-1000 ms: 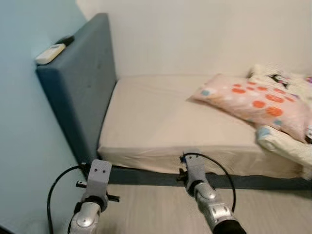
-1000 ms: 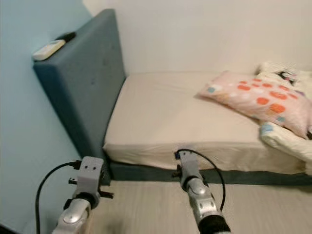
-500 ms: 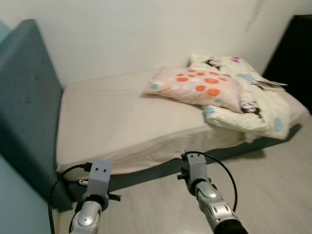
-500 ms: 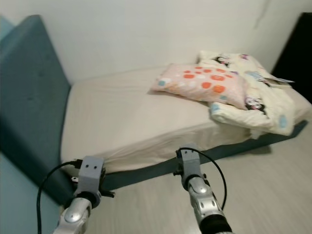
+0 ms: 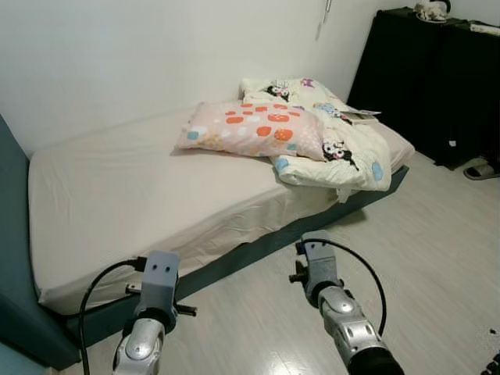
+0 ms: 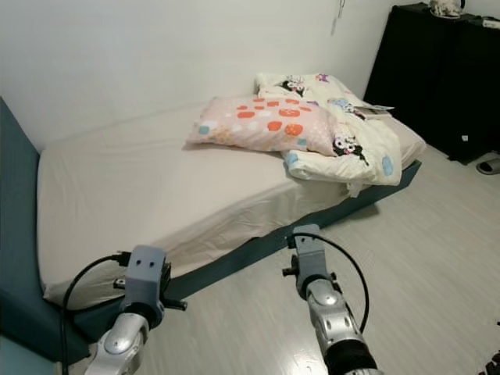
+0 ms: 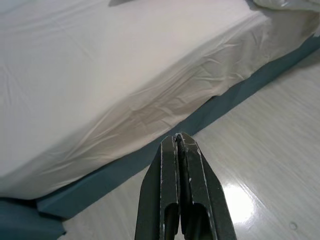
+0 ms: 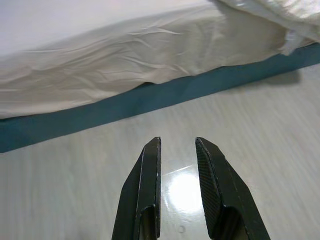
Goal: Clean up the room
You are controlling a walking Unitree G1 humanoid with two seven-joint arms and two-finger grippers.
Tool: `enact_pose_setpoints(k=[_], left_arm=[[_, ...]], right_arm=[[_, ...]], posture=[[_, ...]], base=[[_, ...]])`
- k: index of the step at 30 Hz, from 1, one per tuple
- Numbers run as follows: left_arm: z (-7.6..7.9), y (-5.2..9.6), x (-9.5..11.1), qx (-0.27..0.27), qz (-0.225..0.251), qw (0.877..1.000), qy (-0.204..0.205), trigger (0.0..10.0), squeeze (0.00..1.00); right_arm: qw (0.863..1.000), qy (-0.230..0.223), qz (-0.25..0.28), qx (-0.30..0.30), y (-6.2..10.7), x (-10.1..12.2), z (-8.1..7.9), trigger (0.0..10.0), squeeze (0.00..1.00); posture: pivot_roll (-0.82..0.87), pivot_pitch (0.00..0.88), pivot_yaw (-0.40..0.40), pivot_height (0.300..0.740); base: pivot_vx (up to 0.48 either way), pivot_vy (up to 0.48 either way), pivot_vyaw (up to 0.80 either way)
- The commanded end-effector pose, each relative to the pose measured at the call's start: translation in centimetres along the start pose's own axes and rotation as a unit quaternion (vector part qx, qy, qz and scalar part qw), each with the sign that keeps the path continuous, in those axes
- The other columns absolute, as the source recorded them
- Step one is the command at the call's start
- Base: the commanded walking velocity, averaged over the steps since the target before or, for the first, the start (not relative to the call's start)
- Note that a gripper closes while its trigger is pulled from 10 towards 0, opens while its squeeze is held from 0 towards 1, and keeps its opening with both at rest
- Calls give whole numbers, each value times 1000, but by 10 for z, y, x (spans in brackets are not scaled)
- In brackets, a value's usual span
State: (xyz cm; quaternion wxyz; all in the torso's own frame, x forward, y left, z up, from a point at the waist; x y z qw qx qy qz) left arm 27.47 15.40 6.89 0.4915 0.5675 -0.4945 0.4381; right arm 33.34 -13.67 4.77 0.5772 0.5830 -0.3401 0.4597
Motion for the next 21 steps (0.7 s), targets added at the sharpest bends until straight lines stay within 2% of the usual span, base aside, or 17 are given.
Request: enact_pose_setpoints(k=[1, 8, 21], left_arm=[[-1, 2, -3, 5, -5, 1000, 10, 10000, 0], [1, 2, 1, -6, 14, 1000, 20, 10000, 0], [3, 3, 3, -9, 21, 999, 25, 10000, 0]], right_arm=[[1000, 5, -6, 7, 1, -5, -4, 10000, 0], [1000, 5, -4, 10, 1, -4, -5, 10000, 0], [1000, 7, -2, 12, 1, -4, -5, 10000, 0]], posture=[[-43, 103, -17, 740], [-45, 101, -18, 740], [-49, 91, -21, 740]], base=[[0, 0, 0], [0, 0, 0], [344, 0, 0]])
Point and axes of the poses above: a point about 5 cm out from each wrist's last joint towards the gripper, its own y axis pointing back from the gripper into the wrist, its own x axis along the axis of the wrist's last joint, z = x × y, the point moved 1 cm from there along -y, pointing out of the wrist towards the gripper, and after that the axes turned 1 degree about -y, right-handed, at the moved point
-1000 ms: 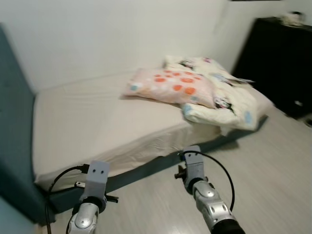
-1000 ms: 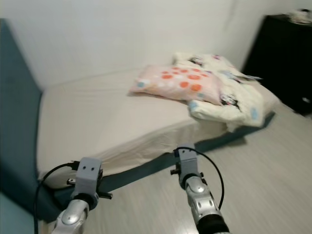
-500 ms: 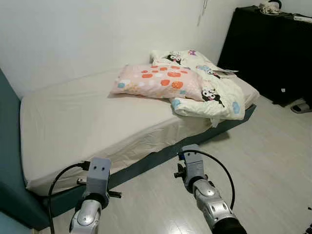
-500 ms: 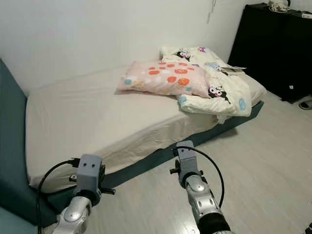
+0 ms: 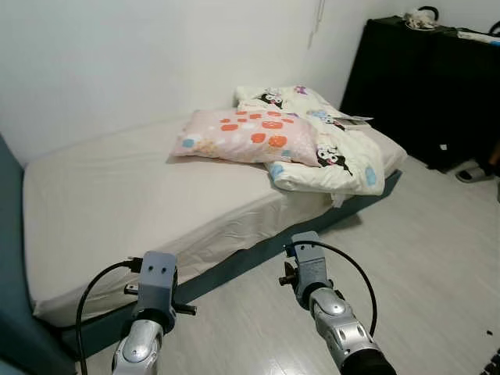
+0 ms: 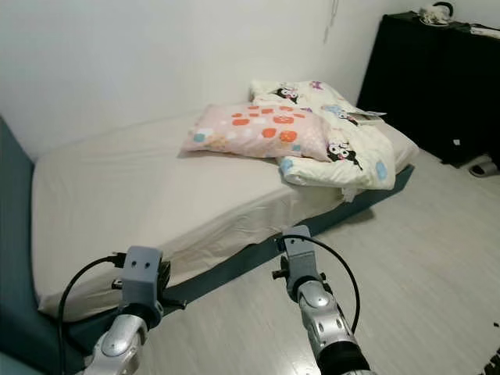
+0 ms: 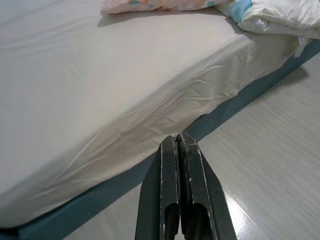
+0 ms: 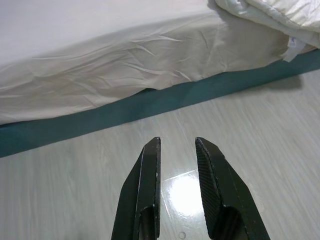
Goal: Clean up the room
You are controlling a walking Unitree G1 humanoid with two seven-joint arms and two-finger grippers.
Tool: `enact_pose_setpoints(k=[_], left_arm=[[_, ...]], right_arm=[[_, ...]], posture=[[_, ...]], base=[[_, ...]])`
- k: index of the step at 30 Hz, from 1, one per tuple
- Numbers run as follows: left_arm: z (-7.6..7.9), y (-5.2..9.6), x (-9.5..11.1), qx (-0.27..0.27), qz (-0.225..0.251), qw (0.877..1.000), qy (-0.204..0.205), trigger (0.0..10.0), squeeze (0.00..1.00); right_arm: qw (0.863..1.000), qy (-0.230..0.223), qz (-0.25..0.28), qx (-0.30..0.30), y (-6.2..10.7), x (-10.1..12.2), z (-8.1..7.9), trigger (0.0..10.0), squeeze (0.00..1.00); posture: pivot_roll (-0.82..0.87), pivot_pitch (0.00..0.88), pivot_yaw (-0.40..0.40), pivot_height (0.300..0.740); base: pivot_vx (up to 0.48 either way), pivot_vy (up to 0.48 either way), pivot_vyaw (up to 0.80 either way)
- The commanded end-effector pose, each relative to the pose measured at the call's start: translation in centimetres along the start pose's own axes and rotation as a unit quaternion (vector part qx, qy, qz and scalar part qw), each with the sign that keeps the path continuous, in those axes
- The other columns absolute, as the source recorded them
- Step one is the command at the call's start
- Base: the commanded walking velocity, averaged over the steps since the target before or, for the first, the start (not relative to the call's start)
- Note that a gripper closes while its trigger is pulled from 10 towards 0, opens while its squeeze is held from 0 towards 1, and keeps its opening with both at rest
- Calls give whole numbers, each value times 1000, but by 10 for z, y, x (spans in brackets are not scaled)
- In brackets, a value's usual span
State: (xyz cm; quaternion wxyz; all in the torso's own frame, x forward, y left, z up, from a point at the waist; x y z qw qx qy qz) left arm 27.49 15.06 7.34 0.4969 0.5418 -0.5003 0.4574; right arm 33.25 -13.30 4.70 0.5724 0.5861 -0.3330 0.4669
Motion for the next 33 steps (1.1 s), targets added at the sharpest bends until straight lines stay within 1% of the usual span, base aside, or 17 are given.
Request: enact_pose_setpoints(k=[1, 20, 23, 24, 29, 33], left_arm=[[0, 2, -2, 0, -2, 1000, 3, 10000, 0], [-1, 3, -3, -1, 0, 1000, 3, 10000, 0], [-1, 3, -3, 0, 1, 1000, 4, 10000, 0], [-1, 3, -3, 0, 1, 1000, 4, 10000, 0], [0, 3, -3, 0, 1, 1000, 5, 10000, 0], [0, 3, -2, 0, 1, 1000, 5, 10000, 0]], right_arm=[[1000, 2, -3, 2, 1, -3, -1, 10000, 0], [1000, 4, -2, 3, 1, -3, -1, 10000, 0], [1000, 9, -3, 4, 1, -2, -1, 10000, 0], [1000, 21, -2, 7, 1, -2, -1, 10000, 0], [999, 37, -2, 14, 1, -2, -3, 10000, 0], [999, 41, -2, 17, 0, -2, -4, 10000, 0]], posture=[[-49, 91, -21, 740], [-48, 90, -27, 740], [-48, 90, -27, 740], [-49, 93, -28, 740], [-49, 95, -28, 740], [-48, 95, -28, 740]], base=[[360, 0, 0], [359, 0, 0], [358, 0, 0], [356, 0, 0], [357, 0, 0], [361, 0, 723]])
Point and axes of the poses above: a point about 5 cm out from each wrist's last joint towards the gripper, its own y axis pointing back from the gripper into the wrist, its own x axis along the axis of the wrist's last joint, z = x × y, the point moved 1 cm from there along -y, pointing out of the wrist towards the gripper, and after that the axes turned 1 degree about -y, right-handed, at the moved point
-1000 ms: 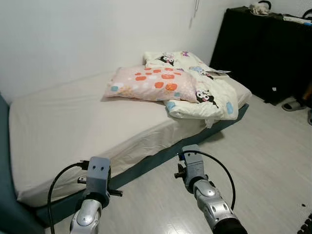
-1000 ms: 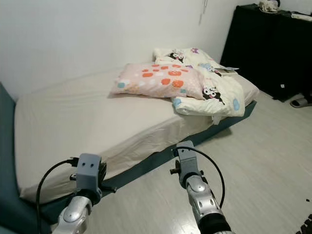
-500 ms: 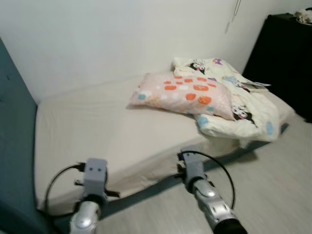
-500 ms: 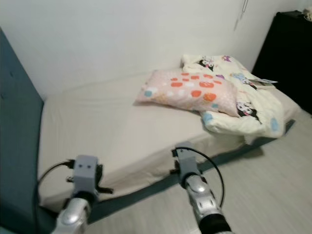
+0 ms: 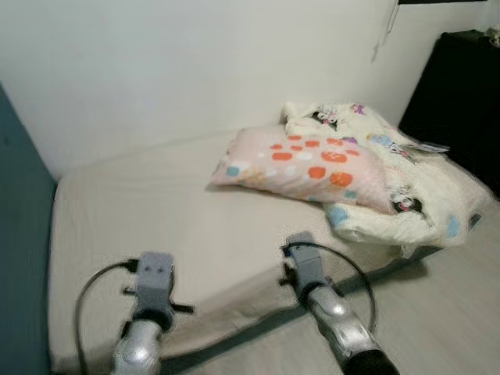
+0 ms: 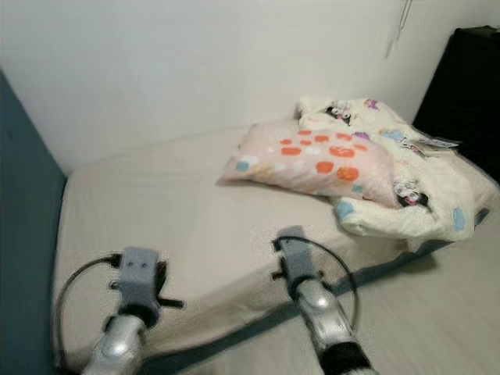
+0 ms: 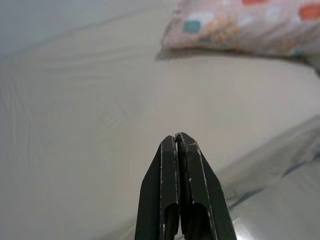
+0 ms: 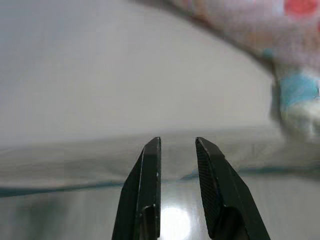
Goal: Clean up the room
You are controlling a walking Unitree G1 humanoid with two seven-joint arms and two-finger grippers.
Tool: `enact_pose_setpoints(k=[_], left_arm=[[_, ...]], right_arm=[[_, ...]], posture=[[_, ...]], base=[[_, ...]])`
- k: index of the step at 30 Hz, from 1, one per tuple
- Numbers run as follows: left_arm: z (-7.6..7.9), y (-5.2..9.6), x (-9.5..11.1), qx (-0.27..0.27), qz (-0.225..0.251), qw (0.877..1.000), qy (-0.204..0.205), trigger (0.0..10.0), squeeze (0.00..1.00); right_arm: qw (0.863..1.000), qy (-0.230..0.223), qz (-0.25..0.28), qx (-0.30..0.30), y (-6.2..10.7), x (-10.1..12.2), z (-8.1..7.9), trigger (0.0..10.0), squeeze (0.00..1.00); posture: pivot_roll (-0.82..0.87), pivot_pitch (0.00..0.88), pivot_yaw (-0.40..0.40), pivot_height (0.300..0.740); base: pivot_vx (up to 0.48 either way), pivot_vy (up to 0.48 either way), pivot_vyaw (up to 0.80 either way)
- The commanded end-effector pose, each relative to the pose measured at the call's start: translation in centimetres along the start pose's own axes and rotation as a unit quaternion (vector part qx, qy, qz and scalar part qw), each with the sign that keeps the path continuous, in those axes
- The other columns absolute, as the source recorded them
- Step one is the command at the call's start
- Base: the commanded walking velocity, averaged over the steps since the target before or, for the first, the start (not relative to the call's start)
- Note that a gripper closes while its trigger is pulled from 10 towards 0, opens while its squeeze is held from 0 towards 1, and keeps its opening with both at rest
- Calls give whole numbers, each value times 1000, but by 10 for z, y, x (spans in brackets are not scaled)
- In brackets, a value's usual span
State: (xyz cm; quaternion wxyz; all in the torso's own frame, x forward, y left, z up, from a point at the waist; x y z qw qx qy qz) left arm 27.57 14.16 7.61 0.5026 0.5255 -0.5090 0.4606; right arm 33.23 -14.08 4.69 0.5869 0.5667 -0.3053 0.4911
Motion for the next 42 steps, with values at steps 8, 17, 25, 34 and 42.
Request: enact_pose_setpoints(k=[8, 17, 25, 34, 42], left_arm=[[-9, 3, -5, 15, -10, 1000, -4, 10000, 0], [-9, 4, -6, 18, -12, 1000, -3, 10000, 0], [-11, 5, -8, 30, -14, 999, -5, 10000, 0], [-11, 5, -7, 29, -10, 999, -12, 10000, 0], [-10, 5, -5, 24, -5, 1000, -17, 10000, 0]], right_arm=[[1000, 2, 2, 20, -1, 2, -14, 10000, 0], [999, 2, 8, 34, 0, 2, -15, 10000, 0], [999, 4, 6, 38, 0, 1, -16, 10000, 0], [999, 0, 8, 43, 0, 2, -18, 10000, 0], [999, -2, 10, 43, 0, 3, -18, 10000, 0]], posture=[[-48, 96, -30, 740], [-52, 98, -34, 740], [-53, 98, -36, 740], [-53, 100, -34, 740], [-53, 100, -32, 740]], base=[[344, 0, 800], [283, 0, 89], [0, 0, 0], [0, 0, 0], [0, -93, 0]])
Point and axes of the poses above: a point about 5 cm out from each wrist's last joint towards the gripper, its own y axis pointing back from the gripper into the wrist, its own x axis along the axis of the wrist's last joint, z = x × y, the point moved 1 cm from there along -y, pointing out of the wrist towards the gripper, and after that the axes turned 1 degree about -y, right-handed, at the moved point
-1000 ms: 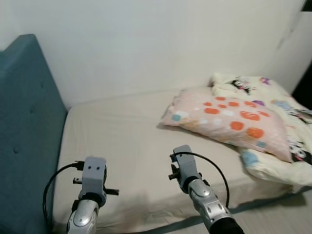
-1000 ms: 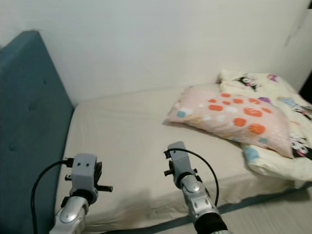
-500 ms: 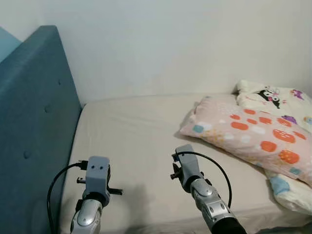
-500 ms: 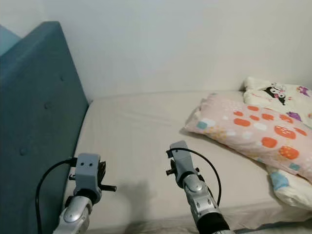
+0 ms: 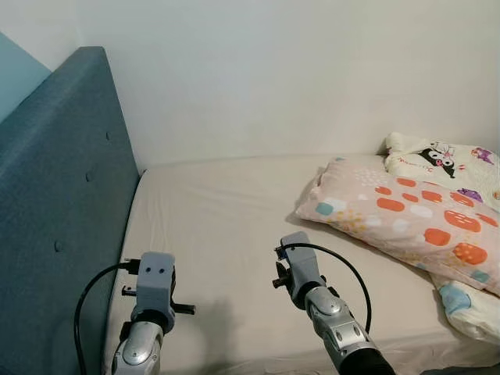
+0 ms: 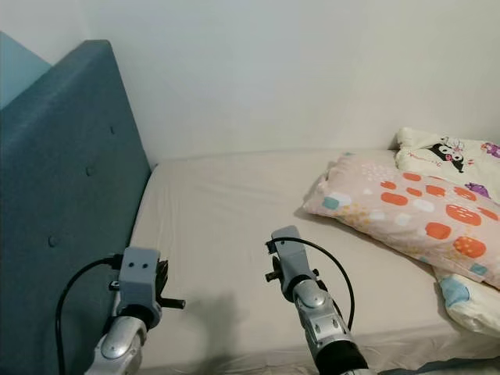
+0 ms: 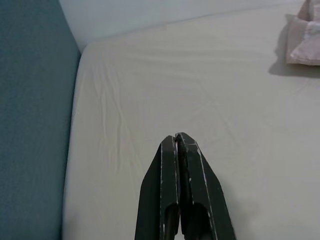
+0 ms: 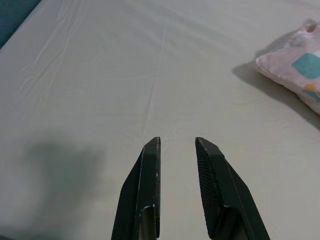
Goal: Clean up the room
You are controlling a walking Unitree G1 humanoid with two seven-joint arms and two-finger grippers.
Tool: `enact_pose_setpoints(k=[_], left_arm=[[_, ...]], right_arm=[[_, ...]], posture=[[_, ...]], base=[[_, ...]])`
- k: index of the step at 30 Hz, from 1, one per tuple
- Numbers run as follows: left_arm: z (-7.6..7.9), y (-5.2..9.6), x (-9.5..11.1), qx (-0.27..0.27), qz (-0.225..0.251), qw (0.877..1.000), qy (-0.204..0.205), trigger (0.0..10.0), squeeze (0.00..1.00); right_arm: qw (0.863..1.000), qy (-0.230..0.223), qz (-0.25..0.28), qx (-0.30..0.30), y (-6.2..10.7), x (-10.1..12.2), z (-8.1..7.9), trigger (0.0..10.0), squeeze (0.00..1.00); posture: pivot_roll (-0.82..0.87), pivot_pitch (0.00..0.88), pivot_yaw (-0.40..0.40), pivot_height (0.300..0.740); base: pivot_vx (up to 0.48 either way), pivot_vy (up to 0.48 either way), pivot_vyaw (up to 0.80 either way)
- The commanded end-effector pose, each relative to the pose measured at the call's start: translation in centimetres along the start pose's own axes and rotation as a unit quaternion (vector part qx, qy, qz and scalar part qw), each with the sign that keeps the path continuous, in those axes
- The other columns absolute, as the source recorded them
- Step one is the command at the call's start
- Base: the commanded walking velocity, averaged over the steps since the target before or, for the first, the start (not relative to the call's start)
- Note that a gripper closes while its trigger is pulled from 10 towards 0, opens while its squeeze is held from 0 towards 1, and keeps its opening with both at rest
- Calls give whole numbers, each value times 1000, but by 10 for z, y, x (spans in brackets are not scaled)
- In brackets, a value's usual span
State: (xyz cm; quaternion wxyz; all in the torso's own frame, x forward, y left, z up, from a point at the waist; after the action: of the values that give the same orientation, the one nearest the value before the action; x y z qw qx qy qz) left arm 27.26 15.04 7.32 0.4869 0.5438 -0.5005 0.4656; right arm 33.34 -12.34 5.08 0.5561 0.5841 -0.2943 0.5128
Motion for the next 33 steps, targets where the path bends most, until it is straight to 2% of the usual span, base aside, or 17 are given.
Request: enact_pose_setpoints(k=[1, 33], left_arm=[[-1, 1, -2, -1, -1, 1000, -9, 10000, 0], [-2, 1, -2, -3, -2, 1000, -13, 10000, 0]], right_arm=[[1000, -4, -6, 3, 2, -5, -1, 10000, 0], [1000, -5, -7, 3, 2, -8, -3, 10000, 0]], posture=[[-54, 101, -30, 740], [-53, 83, -24, 740]], base=[[0, -469, 0], [0, -463, 0]])
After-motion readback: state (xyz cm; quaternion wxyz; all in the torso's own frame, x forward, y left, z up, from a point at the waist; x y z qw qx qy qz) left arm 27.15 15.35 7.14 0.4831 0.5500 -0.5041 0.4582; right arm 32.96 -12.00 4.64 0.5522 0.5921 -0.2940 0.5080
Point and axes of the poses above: a point about 5 cm out from each wrist's last joint towards the gripper, its own y axis pointing back from the gripper into the wrist, its own x axis along the axis of the wrist's last joint, z = x × y, the point moved 1 cm from there along -y, pointing out of the wrist towards the gripper, and after that the axes turned 1 degree about -y, right-handed, at the moved point
